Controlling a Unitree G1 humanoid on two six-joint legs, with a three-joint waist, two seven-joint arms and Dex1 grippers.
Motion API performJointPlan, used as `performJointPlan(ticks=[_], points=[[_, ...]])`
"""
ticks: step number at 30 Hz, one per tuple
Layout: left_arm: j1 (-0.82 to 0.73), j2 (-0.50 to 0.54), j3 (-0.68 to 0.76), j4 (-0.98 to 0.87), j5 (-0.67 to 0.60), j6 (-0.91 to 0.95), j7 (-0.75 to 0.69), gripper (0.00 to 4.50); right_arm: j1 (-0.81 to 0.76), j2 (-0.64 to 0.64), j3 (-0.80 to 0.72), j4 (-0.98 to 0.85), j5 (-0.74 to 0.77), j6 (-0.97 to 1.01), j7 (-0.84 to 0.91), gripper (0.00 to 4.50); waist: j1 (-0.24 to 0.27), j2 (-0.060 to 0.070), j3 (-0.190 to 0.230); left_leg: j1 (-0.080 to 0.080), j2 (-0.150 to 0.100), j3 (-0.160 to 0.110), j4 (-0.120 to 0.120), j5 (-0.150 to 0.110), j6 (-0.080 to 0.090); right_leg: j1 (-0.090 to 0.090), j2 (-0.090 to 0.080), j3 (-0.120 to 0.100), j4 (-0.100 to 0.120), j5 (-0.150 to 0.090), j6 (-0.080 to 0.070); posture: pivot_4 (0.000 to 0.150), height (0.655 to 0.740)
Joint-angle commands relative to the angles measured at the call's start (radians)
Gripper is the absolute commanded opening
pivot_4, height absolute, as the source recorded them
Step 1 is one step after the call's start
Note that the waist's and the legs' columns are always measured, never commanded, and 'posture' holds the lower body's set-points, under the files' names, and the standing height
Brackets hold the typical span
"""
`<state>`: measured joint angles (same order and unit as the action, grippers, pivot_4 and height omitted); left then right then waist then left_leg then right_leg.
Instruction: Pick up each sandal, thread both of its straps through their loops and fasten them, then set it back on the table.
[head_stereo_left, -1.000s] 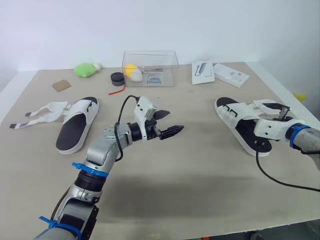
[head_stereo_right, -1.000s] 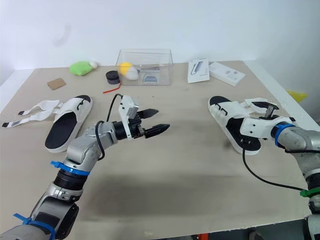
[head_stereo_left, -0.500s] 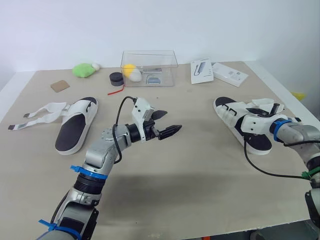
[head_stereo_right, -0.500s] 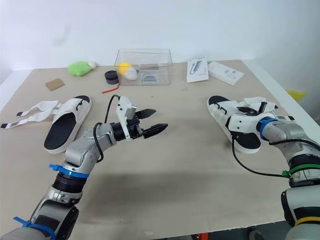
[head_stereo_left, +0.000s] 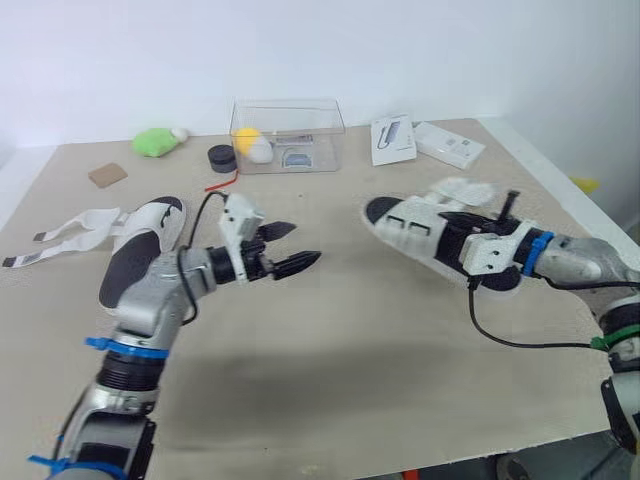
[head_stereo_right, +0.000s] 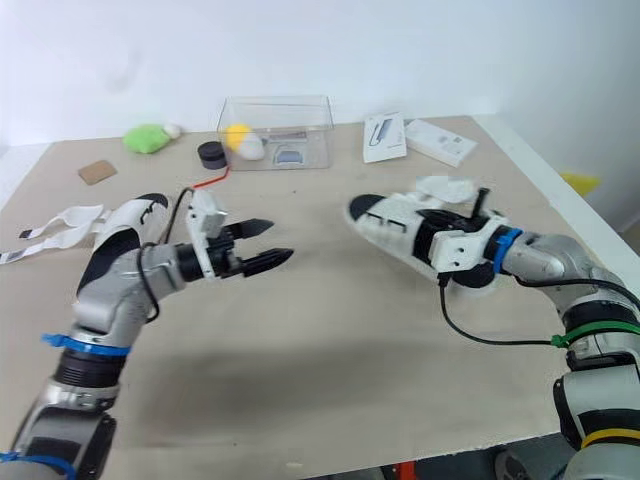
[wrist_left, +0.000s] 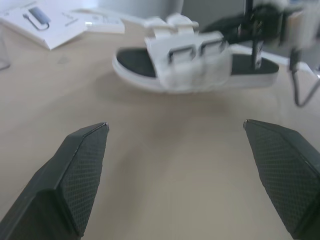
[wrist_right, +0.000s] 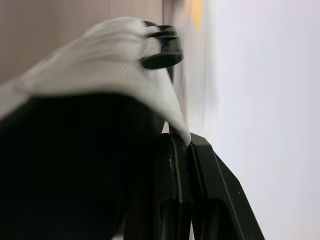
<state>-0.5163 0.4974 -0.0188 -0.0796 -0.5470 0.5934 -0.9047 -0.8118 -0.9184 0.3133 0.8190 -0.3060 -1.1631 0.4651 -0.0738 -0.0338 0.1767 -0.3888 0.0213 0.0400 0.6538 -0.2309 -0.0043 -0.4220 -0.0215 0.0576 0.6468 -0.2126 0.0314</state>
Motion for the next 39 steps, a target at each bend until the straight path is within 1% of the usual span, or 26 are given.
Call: performJointPlan(ticks=[1, 3, 6, 9, 13, 19, 24, 26, 31, 34, 39], points=[[0.015, 0.077, 0.044, -0.047, -0.032, 0.015, -0.07, 4.5, -0.032, 0.011, 0.053, -0.124, 0.148, -0.107, 0.102, 0.08, 0.0, 0.0, 0.0, 0.0, 0.001, 0.0, 0.0, 0.0, 0.0, 0.0, -0.001, 0.0, 0.0, 0.0, 0.0, 0.15, 0.74], [0.028, 0.117, 0.058, -0.054, -0.039, 0.022, -0.093, 4.5, -0.032, 0.021, 0.099, -0.17, 0.194, -0.131, 0.15, 0.08, 0.0, -0.001, 0.0, -0.001, 0.001, 0.0, 0.001, 0.0, 0.0, 0.0, -0.001, -0.001, 0.0, 0.0, 0.0, 0.15, 0.74], [0.05, 0.169, 0.089, -0.079, -0.062, 0.041, -0.114, 4.5, -0.032, 0.033, 0.161, -0.204, 0.191, -0.216, 0.188, 0.08, 0.005, -0.001, 0.001, -0.002, 0.001, 0.0, 0.001, 0.0, 0.001, 0.0, -0.002, -0.001, 0.0, 0.0, 0.0, 0.15, 0.74], [0.071, 0.199, 0.11, -0.104, -0.077, 0.055, -0.119, 4.5, -0.037, 0.045, 0.186, -0.186, 0.16, -0.263, 0.205, 0.08, 0.009, -0.001, 0.001, -0.002, 0.001, 0.0, 0.001, -0.001, 0.001, -0.001, -0.003, -0.002, 0.0, 0.0, 0.0, 0.15, 0.74], [0.12, 0.236, 0.142, -0.15, -0.101, 0.079, -0.115, 4.5, -0.05, 0.083, 0.18, -0.133, 0.107, -0.32, 0.193, 0.08, 0.011, -0.001, 0.001, -0.002, 0.001, 0.0, 0.001, -0.001, 0.002, -0.001, -0.003, -0.001, 0.0, 0.001, -0.002, 0.15, 0.74], [0.141, 0.239, 0.143, -0.173, -0.109, 0.09, -0.095, 4.5, -0.046, 0.114, 0.146, -0.127, 0.015, -0.417, 0.162, 0.08, 0.016, -0.001, 0.001, -0.002, 0.004, 0.0, 0.001, -0.001, 0.001, -0.002, 0.0, -0.002, 0.001, 0.001, -0.004, 0.15, 0.74], [0.141, 0.234, 0.121, -0.174, -0.106, 0.087, -0.1, 4.5, -0.034, 0.124, 0.134, -0.07, -0.035, -0.448, 0.123, 0.08, 0.018, -0.001, 0.001, -0.002, 0.003, 0.001, 0.001, -0.001, 0.001, -0.002, -0.001, -0.001, 0.001, 0.001, -0.004, 0.15, 0.74], [0.139, 0.233, 0.115, -0.175, -0.106, 0.088, -0.101, 4.5, -0.028, 0.126, 0.123, -0.057, -0.06, -0.451, 0.104, 0.08, 0.018, -0.001, 0.001, -0.002, 0.003, 0.001, 0.001, -0.001, 0.001, -0.002, -0.001, -0.001, 0.001, 0.003, -0.008, 0.15, 0.74], [0.141, 0.23, 0.097, -0.179, -0.103, 0.087, -0.102, 4.5, -0.025, 0.141, 0.096, -0.018, -0.133, -0.451, 0.067, 0.08, 0.018, -0.001, 0.001, -0.001, 0.003, 0.001, 0.001, -0.001, 0.001, -0.002, -0.001, -0.001, 0.001, 0.003, -0.008, 0.15, 0.74], [0.14, 0.232, 0.081, -0.18, -0.091, 0.082, -0.106, 4.5, -0.034, 0.133, 0.122, 0.02, -0.126, -0.45, 0.048, 1.1, 0.018, -0.001, 0.001, -0.001, 0.003, 0.001, 0.001, -0.001, 0.001, -0.002, -0.001, -0.001, 0.001, 0.003, -0.008, 0.15, 0.74], [0.137, 0.242, 0.068, -0.19, -0.08, 0.072, -0.116, 4.5, -0.054, 0.07, 0.17, 0.078, -0.035, -0.435, 0.022, 3.4, 0.019, -0.001, 0.001, -0.001, 0.003, 0.001, 0.002, -0.001, 0.001, -0.001, -0.001, -0.001, 0.001, 0.004, -0.008, 0.15, 0.74]])
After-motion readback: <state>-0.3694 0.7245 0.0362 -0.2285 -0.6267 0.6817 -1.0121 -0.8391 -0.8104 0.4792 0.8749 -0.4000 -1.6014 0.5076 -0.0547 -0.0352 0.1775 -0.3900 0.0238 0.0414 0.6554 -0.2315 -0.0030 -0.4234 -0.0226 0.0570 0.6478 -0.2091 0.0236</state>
